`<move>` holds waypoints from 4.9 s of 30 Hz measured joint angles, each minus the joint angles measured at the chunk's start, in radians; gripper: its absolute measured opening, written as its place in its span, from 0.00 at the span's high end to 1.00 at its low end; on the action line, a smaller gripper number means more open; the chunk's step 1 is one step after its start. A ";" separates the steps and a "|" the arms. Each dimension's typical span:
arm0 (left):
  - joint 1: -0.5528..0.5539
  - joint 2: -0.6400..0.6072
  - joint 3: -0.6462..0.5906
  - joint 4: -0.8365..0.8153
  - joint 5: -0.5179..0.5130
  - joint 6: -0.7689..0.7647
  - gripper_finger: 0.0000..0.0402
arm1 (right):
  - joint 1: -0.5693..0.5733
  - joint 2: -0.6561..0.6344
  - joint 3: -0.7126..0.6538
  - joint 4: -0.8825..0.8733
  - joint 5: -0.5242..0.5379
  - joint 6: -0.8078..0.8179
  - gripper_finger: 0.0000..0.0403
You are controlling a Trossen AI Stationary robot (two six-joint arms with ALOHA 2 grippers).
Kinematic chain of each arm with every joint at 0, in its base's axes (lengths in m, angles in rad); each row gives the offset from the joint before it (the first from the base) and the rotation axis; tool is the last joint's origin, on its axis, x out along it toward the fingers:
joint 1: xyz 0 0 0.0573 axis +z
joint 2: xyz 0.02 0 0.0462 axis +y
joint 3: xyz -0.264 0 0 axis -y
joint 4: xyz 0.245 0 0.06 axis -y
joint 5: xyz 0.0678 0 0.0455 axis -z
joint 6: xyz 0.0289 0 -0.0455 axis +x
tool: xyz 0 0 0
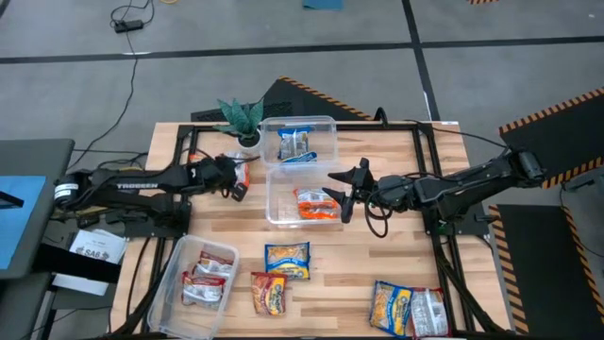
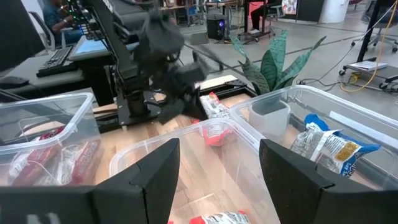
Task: Sort Maruchan noodles
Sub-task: Put the orange noodle pack into the middle transparent bin
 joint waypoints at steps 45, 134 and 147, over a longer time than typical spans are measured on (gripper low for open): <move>-0.001 0.304 0.006 0.145 -0.066 0.080 0.90 | -0.021 0.000 0.000 -0.012 0.000 0.000 0.39; -0.183 0.076 -0.148 0.380 0.124 0.305 0.49 | -0.033 0.000 0.000 -0.083 0.000 0.011 0.39; -0.221 0.254 -0.142 0.398 -0.021 0.192 0.59 | -0.033 0.000 0.000 -0.086 0.000 0.011 0.39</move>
